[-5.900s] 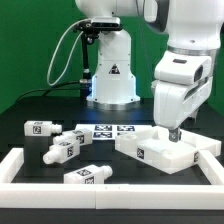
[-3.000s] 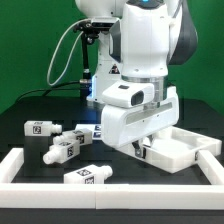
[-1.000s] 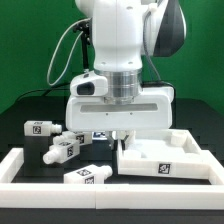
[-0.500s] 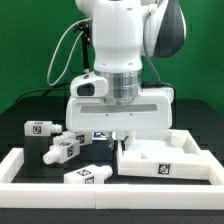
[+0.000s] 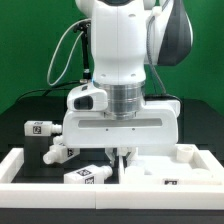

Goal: Assemble one leg

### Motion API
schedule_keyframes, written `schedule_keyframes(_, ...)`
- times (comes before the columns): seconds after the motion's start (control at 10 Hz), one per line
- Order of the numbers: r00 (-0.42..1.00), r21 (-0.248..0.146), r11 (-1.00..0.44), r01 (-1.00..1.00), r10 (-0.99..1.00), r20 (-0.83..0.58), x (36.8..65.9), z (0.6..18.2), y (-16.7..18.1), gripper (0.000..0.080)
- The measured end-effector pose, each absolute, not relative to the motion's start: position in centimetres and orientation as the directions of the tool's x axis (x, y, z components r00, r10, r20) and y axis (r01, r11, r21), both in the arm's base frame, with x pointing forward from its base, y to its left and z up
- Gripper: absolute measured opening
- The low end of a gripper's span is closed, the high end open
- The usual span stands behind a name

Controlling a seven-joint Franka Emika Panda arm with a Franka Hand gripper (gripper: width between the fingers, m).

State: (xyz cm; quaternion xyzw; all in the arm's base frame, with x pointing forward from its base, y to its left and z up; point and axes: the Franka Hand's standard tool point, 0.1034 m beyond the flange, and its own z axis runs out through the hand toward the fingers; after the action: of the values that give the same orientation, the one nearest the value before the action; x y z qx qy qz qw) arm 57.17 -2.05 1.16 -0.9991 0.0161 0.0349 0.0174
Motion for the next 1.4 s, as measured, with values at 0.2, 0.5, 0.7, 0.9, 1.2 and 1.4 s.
schedule_keyframes(0.2, 0.997, -0.034, -0.999, -0.031, -0.028, -0.071, 57.1, 1.1, -2.1, 0.0051)
schedule_keyframes(0.5, 0.997, -0.034, -0.999, -0.033, -0.03, -0.071, 57.2, 1.1, -2.1, 0.0051)
schedule_keyframes(0.7, 0.995, -0.045, -0.998, -0.05, -0.046, -0.085, 57.9, 1.2, -2.1, 0.0051)
schedule_keyframes(0.9, 0.994, -0.046, -0.998, -0.048, -0.043, -0.104, 58.2, 1.0, -2.1, 0.0051)
schedule_keyframes(1.2, 0.993, -0.047, -0.998, -0.041, -0.035, -0.113, 58.2, 1.0, -2.1, 0.0051)
schedule_keyframes(1.4, 0.993, -0.047, -0.998, -0.04, -0.035, -0.113, 58.2, 1.0, -2.1, 0.0146)
